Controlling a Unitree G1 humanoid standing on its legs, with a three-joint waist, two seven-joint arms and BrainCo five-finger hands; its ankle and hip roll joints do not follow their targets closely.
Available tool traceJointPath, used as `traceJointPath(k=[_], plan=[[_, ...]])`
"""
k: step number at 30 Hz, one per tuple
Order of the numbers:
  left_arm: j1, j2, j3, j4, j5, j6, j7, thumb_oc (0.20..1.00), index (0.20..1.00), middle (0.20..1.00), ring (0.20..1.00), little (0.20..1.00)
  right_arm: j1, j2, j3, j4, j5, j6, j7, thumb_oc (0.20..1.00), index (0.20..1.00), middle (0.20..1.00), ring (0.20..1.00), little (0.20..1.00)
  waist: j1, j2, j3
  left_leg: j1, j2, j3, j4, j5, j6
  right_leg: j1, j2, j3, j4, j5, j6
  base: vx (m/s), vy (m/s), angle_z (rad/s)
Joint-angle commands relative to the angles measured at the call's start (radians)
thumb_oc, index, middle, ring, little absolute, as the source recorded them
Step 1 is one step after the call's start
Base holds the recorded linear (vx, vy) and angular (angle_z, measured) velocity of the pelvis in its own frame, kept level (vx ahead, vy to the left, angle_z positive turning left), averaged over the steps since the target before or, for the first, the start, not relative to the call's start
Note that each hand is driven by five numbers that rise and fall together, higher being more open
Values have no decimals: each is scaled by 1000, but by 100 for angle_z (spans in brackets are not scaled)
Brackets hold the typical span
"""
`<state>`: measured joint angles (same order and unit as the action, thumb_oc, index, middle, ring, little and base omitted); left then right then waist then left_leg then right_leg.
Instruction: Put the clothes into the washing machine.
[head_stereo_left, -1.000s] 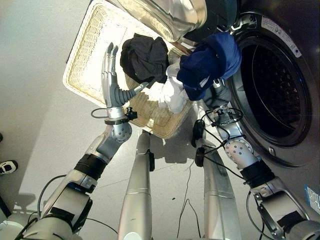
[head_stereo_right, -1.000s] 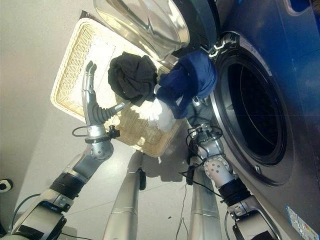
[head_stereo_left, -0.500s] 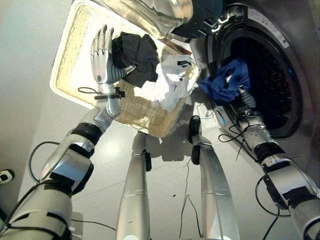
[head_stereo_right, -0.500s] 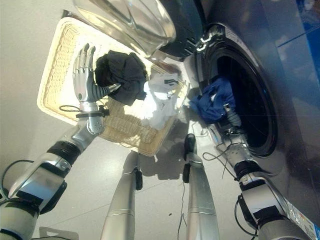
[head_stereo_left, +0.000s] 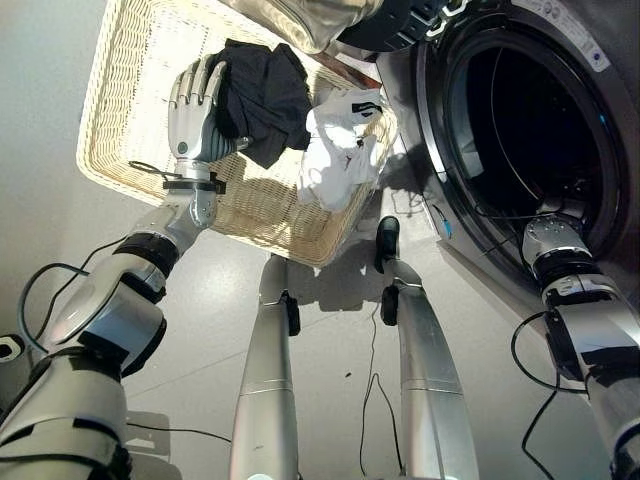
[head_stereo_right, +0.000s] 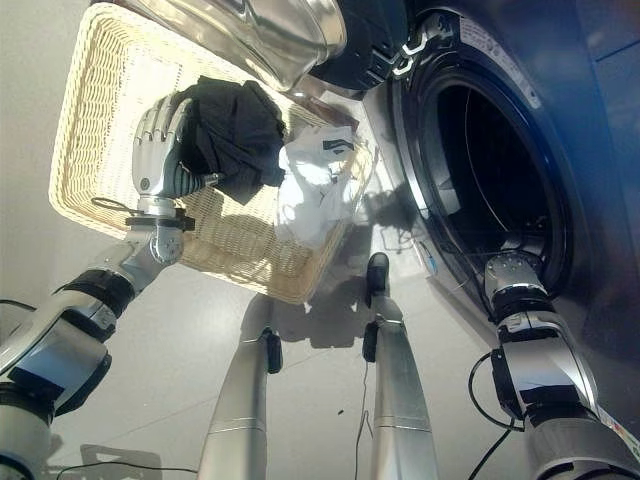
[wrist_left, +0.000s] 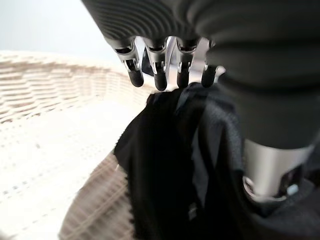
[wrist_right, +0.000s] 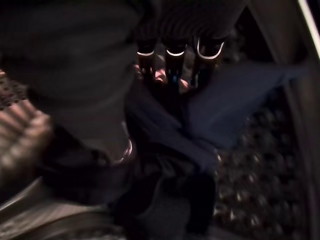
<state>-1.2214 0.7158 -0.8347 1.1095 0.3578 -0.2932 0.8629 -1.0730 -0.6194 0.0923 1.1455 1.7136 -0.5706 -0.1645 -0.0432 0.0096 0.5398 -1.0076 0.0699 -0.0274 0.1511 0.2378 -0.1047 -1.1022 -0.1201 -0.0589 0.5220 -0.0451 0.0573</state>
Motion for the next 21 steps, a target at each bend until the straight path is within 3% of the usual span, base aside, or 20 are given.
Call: traceJointPath(k=[1,3,8,13,21], plan=[[-69,23,13,48,-49,-44,-75,1000,1000,1000,1000,1000,-82,-326,25,93,-27,74,116,1000,1000,1000,1000,1000,-1,-55,-20,46,-51,5,109,-163,-5,100,79,-37,-207,156,78,-15,-8,3],[-76,16,-12,64,-53,-41,-117,1000,1000,1000,1000,1000,-88,-334,31,131,-38,100,121,1000,1000,1000,1000,1000,2,-51,-20,46,-53,3,113,-164,-4,102,75,-39,-207,156,79,1,-16,4],[-93,-3,-50,72,-94,-3,-182,1000,1000,1000,1000,1000,-103,-318,41,143,-75,93,69,1000,1000,1000,1000,1000,6,-45,-20,40,-58,-2,112,-164,0,98,70,-42,-212,158,81,10,-11,3],[-126,-7,-63,87,-98,16,-166,1000,1000,1000,1000,1000,-125,-298,62,143,-113,76,24,1000,1000,1000,1000,1000,6,-45,-20,36,-58,-3,103,-163,1,94,70,-43,-218,158,82,0,0,0],[-168,-25,-87,98,-97,-7,-222,1000,1000,1000,1000,1000,-124,-256,73,124,-142,76,6,1000,1000,1000,1000,1000,1,-54,-20,21,-57,-6,101,-165,-1,84,72,-41,-222,159,85,0,0,0]])
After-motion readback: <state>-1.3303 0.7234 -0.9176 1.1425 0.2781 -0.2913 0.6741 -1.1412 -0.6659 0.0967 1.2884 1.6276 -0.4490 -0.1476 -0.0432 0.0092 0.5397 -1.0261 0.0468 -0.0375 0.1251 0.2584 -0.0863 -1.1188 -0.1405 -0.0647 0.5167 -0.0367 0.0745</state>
